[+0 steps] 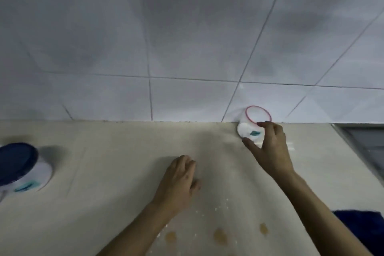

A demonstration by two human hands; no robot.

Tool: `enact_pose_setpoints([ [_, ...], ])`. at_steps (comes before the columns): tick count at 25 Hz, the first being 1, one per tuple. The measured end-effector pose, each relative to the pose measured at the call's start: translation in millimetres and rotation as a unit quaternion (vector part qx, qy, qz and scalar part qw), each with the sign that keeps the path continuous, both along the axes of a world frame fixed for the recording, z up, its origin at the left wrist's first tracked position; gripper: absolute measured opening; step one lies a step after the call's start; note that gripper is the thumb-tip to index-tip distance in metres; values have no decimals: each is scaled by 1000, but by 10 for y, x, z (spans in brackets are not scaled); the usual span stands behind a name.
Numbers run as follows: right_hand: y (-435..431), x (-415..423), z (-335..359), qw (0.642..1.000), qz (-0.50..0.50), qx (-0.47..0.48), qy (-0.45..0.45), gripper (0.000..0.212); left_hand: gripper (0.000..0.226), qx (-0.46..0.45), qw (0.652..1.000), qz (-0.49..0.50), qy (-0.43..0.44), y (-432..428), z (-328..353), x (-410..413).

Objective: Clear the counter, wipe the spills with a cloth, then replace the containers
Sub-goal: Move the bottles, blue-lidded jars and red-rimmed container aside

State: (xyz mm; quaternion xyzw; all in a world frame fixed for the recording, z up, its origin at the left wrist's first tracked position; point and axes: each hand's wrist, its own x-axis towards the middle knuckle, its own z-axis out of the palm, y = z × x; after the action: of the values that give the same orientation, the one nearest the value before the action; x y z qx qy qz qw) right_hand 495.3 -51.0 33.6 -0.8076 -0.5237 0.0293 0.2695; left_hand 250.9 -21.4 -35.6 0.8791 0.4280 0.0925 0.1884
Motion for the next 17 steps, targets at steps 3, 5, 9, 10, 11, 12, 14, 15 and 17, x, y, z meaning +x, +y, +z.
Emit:
enact_pose_setpoints([
  [3,375,434,-3,997,-14,-67,-30,86,64,8,995,-9,99,90,-109,398],
  [5,565,588,-134,995,-8,-102,-14,99,65,49,991,6,124,98,-184,484],
  [9,698,750,-325,993,23,-78,82,98,66,42,991,8,131,51,-260,488],
  [10,681,747,-338,994,27,-64,86,96,68,37,991,13,127,41,-289,467],
  [11,650,724,-354,995,32,-47,82,95,72,47,992,17,115,36,-288,448],
  [12,610,689,-364,996,35,-30,73,95,76,60,992,16,106,55,-290,439],
  [14,499,543,-364,997,50,-5,62,95,81,55,995,9,87,92,-237,400],
  [15,442,423,-351,996,64,2,63,96,79,57,995,17,78,92,-211,346],
  [17,326,114,-274,992,95,14,81,95,74,64,994,68,59,35,-120,143],
])
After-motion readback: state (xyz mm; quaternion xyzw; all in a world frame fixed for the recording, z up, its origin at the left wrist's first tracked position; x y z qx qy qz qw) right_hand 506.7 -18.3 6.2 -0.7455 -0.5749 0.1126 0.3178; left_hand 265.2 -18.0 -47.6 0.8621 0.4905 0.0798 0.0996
